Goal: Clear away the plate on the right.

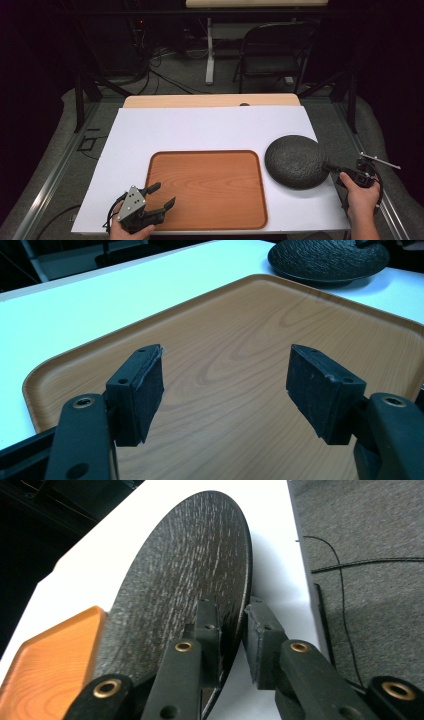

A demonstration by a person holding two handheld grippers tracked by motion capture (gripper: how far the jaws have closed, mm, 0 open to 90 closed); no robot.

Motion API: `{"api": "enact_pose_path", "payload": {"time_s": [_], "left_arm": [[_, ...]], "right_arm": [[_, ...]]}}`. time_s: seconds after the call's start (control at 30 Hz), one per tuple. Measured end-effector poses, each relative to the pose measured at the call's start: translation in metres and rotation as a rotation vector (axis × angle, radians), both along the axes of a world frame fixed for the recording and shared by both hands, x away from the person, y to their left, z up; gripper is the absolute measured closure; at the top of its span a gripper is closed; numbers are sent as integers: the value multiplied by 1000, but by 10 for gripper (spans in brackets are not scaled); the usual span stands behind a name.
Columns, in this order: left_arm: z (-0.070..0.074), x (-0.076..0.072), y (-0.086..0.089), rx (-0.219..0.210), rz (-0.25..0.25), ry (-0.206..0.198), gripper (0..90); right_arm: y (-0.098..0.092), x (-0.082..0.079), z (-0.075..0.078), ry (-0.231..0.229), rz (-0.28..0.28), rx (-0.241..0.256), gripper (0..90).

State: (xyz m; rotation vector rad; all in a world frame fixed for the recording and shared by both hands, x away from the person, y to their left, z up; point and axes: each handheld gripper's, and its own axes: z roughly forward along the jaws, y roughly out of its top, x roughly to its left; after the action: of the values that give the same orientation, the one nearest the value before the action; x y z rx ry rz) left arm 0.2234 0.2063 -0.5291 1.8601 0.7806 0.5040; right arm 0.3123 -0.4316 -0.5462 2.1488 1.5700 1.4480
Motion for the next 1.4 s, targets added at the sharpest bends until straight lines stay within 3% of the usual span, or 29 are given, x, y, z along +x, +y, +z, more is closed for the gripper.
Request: {"api": "enact_pose_path", "payload": {"time_s": [0.13, 0.7, 0.77, 0.8, 0.87, 1.0, 1.1, 1.17, 1.4], "left_arm": [[0, 0, 0, 0, 0, 0, 313], [-1, 0, 0, 4, 12, 6, 313], [-1, 0, -1, 2, 10, 7, 313], [-1, 0, -1, 1, 10, 8, 313], [-1, 0, -1, 2, 9, 8, 313], [-1, 1, -1, 0, 7, 9, 313], [-1, 1, -1, 2, 6, 9, 313], [-1, 1, -1, 2, 6, 9, 313], [-1, 1, -1, 2, 6, 10, 313]], "right_arm": [[2, -3, 11, -15, 10, 29, 817], [13, 2, 30, -24, 27, -29, 849], [12, 5, 32, -12, 33, -29, 853], [10, 11, 34, 26, 47, -3, 858], [9, 13, 35, 33, 46, 9, 859], [7, 26, 42, 81, 79, 2, 861], [7, 37, 48, 122, 105, -19, 860], [8, 39, 50, 129, 104, -17, 861], [15, 50, 68, 154, 151, -81, 868]]}}
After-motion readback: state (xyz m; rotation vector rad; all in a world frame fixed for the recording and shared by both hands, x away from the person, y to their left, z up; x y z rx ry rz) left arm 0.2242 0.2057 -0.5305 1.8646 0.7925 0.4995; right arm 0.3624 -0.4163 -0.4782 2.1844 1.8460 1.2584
